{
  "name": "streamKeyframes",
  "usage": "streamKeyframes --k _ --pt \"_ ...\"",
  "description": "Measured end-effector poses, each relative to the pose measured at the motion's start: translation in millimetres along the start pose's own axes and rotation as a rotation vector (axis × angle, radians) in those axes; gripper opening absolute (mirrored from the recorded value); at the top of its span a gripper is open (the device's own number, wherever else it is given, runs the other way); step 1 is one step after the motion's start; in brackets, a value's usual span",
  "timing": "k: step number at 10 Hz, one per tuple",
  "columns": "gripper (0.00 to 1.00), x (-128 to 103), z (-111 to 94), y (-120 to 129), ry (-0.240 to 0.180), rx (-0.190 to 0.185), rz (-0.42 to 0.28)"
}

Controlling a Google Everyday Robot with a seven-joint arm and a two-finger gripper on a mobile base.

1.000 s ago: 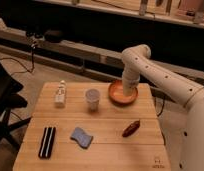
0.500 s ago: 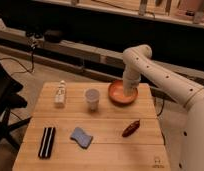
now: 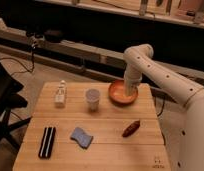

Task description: Move the arm in a circular motion

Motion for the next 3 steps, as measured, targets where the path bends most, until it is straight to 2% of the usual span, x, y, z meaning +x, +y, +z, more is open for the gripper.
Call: streamKeyframes --k 3 --pt "0.0 -10.1 2.1 0.3 -0.003 0.001 -0.011"
